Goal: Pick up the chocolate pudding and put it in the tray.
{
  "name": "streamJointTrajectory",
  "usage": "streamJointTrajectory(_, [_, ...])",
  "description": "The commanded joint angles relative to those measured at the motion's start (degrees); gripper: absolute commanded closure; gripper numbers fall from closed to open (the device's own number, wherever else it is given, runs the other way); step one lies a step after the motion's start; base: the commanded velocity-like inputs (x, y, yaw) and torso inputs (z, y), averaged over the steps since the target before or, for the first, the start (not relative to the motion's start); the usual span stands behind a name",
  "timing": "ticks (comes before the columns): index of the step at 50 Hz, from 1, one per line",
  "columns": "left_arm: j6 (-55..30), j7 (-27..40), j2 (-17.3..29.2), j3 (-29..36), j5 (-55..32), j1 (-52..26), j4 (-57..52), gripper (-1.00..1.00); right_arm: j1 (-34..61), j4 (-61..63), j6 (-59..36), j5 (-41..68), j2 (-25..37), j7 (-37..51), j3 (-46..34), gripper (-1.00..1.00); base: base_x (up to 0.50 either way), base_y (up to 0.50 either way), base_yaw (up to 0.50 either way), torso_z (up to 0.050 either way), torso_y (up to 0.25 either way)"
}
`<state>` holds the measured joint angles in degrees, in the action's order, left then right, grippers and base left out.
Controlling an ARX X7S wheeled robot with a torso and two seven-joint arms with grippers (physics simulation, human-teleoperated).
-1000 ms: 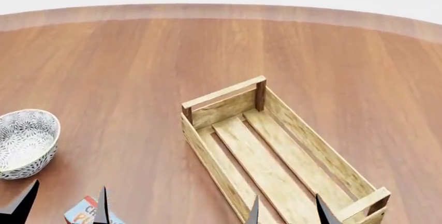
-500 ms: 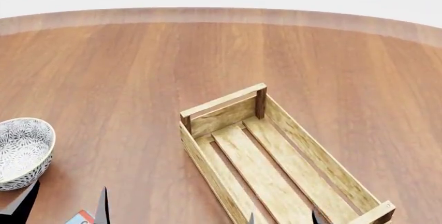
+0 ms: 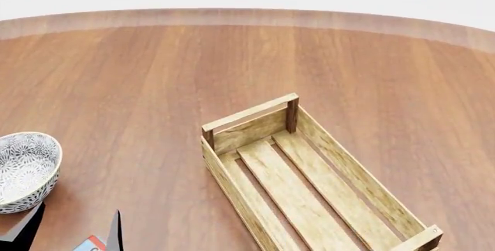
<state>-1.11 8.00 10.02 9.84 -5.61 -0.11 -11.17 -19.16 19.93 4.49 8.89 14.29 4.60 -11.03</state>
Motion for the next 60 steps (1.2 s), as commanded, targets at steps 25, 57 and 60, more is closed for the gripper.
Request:
streamJointTrajectory(25, [0.73,0.97,0.95,1.22,-1.03,-0.23,1.04,-1.0,-7.25,-3.8,7.86,-1.39,2.82,-6.86,-9.21,-1.0,0.0,0.0,0.0,0.0,0.0])
streamJointTrajectory(57, [0.77,2.04,1.75,2.32,-1.7,-0.32,0.99,-1.0,3.61,-13.57,3.29,-2.46,-1.45,-9.96,-15.68,-1.0,0.0,0.0,0.0,0.0,0.0])
streamJointTrajectory(60, [0.91,2.13,1.82,2.49,-1.73,-0.33,1.14,-1.0,4.57,-14.43,2.66,-3.15,-1.65,-10.1,-16.39,-1.0,0.0,0.0,0.0,0.0,0.0])
